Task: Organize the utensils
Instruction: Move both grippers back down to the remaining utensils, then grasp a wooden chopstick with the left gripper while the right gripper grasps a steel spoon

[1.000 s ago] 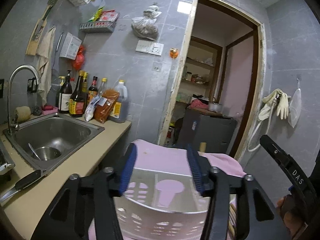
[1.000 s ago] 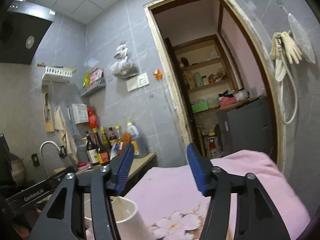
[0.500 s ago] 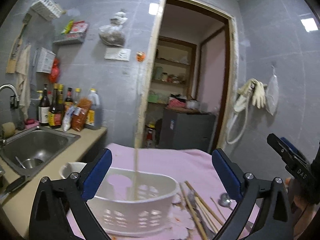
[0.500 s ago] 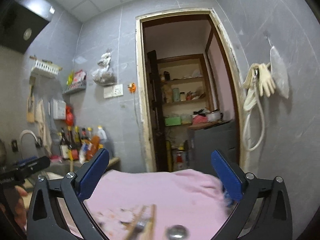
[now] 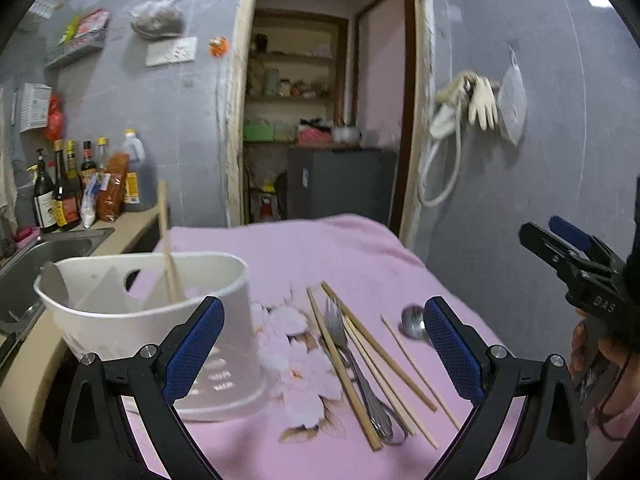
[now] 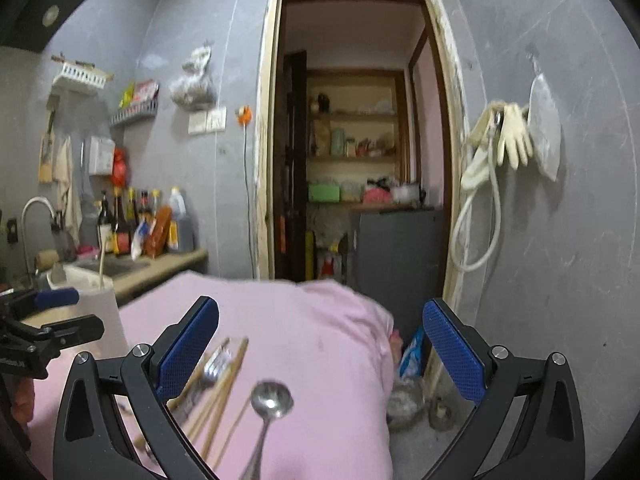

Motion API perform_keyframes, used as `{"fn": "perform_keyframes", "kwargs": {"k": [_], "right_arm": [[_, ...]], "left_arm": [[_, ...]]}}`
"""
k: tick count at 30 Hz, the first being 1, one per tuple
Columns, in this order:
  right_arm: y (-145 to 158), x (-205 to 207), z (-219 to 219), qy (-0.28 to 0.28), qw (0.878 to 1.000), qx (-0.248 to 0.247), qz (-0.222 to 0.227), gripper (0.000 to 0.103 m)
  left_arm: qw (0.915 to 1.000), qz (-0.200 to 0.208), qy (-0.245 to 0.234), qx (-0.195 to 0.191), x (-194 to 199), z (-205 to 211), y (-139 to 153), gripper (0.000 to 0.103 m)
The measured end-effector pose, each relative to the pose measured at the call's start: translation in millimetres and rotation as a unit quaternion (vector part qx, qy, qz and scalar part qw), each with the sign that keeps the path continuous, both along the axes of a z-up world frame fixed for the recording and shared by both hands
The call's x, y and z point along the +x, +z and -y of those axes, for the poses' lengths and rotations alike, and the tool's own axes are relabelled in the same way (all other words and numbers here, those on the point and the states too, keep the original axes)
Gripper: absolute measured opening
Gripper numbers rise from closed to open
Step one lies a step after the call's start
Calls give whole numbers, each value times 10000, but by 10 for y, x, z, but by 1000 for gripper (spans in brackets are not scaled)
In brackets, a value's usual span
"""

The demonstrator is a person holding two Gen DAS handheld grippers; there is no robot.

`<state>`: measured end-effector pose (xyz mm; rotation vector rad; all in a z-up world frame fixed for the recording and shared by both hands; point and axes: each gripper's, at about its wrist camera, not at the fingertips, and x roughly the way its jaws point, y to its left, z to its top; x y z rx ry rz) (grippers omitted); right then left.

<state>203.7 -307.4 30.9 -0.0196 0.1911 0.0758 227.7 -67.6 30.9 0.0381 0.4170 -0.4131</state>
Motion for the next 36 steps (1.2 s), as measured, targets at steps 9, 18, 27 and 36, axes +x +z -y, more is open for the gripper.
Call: {"fn": "perform_keyframes", "kwargs": {"k": [9,18,27,36], "right_arm": [[-297,246,137,293,9936,80,-1085,95],[-512,438,68,650,9791,-41,-1926,78],[-717,655,-68,992,9596,-196,-2625,66],[-854,869,-187,1155,9417,-343,-3141,63]], "left_arm": [[9973,-481,-278,472,45,296,-257,59],[9837,-1592,-103,832,486,463,-594,28],[9747,-1940,72,1105,781,555,-720,11],[9660,-2354,23,1073,975,537,-834,9]]}}
